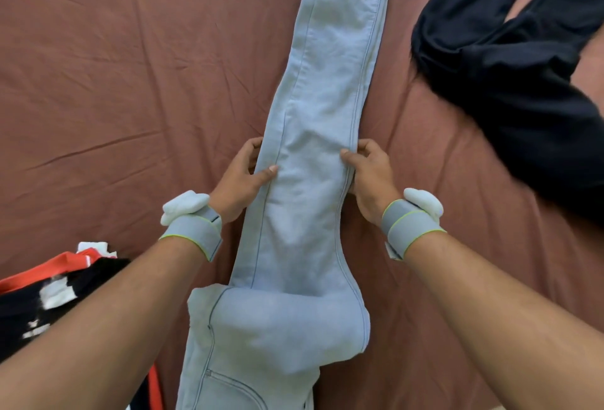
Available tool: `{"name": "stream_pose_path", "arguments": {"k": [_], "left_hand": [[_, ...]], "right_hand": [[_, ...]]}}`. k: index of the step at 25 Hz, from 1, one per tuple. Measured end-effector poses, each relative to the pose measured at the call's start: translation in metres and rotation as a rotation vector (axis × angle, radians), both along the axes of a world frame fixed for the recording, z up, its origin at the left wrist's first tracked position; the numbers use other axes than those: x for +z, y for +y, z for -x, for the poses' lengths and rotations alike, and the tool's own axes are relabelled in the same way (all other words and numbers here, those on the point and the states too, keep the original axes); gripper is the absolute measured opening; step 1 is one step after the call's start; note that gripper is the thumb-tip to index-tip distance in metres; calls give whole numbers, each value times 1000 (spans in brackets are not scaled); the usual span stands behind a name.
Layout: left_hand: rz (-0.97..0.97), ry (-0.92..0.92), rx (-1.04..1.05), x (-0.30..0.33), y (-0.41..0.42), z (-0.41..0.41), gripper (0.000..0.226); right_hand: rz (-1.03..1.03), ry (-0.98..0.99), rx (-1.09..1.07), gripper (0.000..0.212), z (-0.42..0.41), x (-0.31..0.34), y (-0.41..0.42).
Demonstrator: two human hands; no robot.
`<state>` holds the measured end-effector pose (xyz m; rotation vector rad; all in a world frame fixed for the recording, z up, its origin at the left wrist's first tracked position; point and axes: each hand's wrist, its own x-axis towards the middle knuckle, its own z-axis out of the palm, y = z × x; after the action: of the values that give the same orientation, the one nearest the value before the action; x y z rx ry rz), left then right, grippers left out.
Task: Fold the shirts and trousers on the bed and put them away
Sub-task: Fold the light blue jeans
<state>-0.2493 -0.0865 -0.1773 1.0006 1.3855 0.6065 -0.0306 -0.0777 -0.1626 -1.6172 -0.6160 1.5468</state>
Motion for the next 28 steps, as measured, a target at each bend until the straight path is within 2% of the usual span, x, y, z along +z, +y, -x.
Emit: {"name": "stream_pose_path", "arguments": {"k": [2,4,7,11,13,15,16,17,19,20,22,25,27,28], "left_hand": [[-53,32,-38,0,-9,1,54],[-63,125,-62,-3,-14,2,58],[2,216,21,-6,-19,3,50],[107,244,-62,2,-42,16,43],[175,170,-137,6,-55,20,35],[155,136,-120,7,-47,18,31],[125,124,-81,4,-38,14,29],[103,105,-54,1,-27,8,27],[66,115,1,-5,-18,-3,23],[19,128,36,-8,-12,-10,21],[-127,77,116,5,7,-24,19],[-316,10,201,35,73,-41,35],[-326,104,32,48,117,-38,58],[-304,173,-100,47,123,-31,77]], "right_hand": [[44,-62,111,1,-7,-10,-11],[47,-321,227,11,-9,-18,-15],[16,-532,130,11,-8,-14,-13],[-19,-458,68,32,-3,-6,-35],[1,-522,98,49,3,-5,-57],[79,-573,90,62,5,-6,-59],[128,-506,72,63,3,-10,-54],[182,-390,46,59,3,-11,-48],[235,-202,16,31,8,-15,-44],[226,-190,0,15,11,-15,-40],[63,-229,-93,17,13,-3,-24],[-189,-255,-236,21,8,21,38],[-183,-291,-212,29,2,31,73],[-147,-285,-167,39,0,29,80]]}}
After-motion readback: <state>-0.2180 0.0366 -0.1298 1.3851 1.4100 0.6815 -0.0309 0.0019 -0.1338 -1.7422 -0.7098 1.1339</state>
